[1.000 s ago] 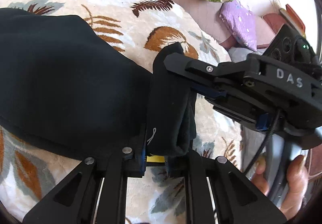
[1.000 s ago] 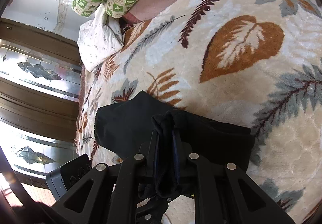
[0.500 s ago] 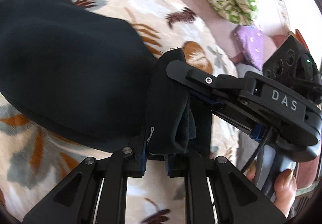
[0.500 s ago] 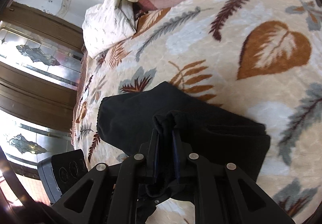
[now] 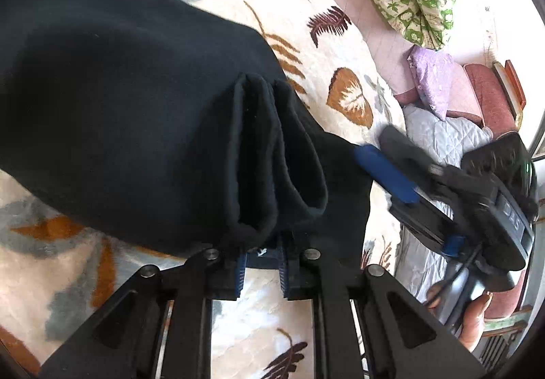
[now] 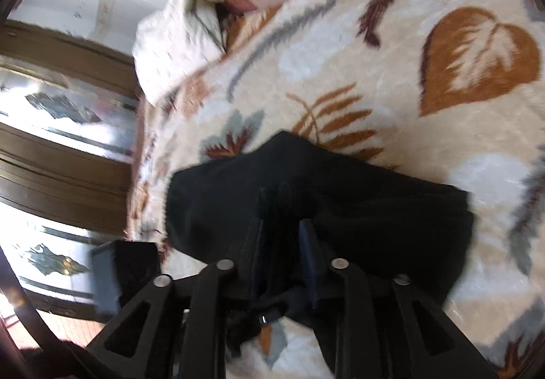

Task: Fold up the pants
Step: 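Lay the folded pants down and open both grippers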

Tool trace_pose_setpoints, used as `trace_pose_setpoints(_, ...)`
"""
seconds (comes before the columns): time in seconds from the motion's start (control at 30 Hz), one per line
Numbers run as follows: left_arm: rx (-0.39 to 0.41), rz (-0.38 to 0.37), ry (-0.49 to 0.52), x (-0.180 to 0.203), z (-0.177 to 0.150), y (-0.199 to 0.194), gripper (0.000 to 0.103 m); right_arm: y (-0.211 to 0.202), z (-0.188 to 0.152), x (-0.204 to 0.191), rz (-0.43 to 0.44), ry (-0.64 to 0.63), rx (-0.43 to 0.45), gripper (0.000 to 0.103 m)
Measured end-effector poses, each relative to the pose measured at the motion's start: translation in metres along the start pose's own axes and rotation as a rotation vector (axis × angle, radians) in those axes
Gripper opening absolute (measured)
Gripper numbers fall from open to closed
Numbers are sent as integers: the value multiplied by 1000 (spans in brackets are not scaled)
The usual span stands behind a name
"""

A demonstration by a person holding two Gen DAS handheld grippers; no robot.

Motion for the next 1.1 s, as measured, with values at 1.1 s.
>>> trace_pose_setpoints(1.1, 25, 177, 191, 5, 36, -45, 39, -45, -61, 41, -29, 51, 133, 28)
Point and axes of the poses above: each gripper's, at about its wrist camera, not at the fingertips, and y roughly the way its jaws point, x to its right, z to its top, the point moved 6 cm from there along y, roughly the way its jaws point, and after that the axes turned 6 degrees about -y, right-handed, at the moved point
